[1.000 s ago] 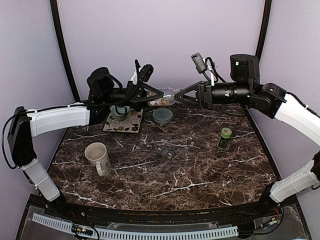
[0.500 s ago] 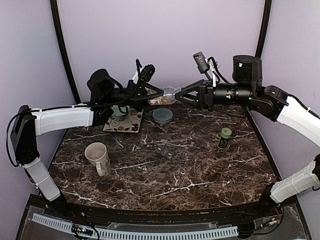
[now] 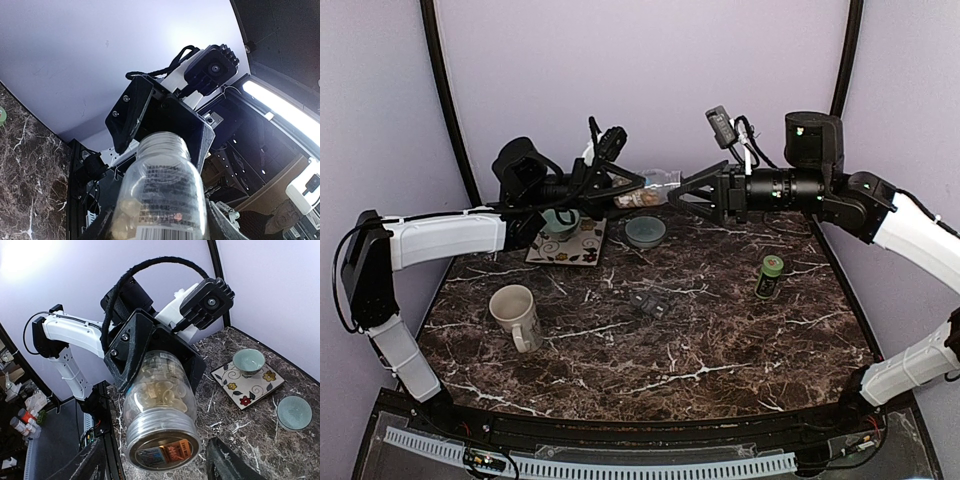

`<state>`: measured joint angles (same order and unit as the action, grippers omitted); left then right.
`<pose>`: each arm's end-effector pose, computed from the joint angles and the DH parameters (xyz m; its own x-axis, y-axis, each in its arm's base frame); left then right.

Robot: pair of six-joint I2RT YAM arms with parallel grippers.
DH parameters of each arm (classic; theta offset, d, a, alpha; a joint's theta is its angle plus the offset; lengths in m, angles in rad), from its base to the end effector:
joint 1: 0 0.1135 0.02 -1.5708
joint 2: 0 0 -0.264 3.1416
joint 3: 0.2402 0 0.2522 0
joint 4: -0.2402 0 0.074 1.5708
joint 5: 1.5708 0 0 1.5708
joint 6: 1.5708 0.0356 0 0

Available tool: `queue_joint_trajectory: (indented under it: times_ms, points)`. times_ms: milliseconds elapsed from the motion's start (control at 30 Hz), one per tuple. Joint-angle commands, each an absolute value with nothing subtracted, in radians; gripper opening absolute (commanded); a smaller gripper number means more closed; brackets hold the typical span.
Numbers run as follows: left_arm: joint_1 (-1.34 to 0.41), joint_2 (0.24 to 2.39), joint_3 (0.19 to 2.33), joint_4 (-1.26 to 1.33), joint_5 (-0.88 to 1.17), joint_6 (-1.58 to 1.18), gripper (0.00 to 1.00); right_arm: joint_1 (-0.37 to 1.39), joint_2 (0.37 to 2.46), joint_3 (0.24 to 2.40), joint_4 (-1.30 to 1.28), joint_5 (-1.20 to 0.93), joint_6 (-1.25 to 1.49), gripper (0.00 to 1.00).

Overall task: Sort the pills into containers
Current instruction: Unscrew the lid of the pill bottle.

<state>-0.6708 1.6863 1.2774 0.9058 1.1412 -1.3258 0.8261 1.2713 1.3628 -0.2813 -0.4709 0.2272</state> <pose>0.2753 -0.2598 0.3757 -0.7679 0.0936 -0.6337 0.5769 -0.3288 -0.7477 0.1809 0.2201 0.4279 -0.3402 -0.0729 -0.9375 -0.9038 0.3005 0.3046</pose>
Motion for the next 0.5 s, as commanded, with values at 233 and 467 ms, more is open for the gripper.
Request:
queue_joint_trajectory:
  times_ms: [233, 467]
  points:
    - [-0.669, 1.638, 1.306, 0.87, 1.128, -1.218, 0.0, 0.829, 1.262, 1.377, -0.277, -0.476, 0.315, 0.81]
    - [-0.669, 1.641, 1.312, 0.876, 1.131, -1.185, 0.0, 0.796, 1.272, 1.369, -0.27, -0.469, 0.507, 0.83]
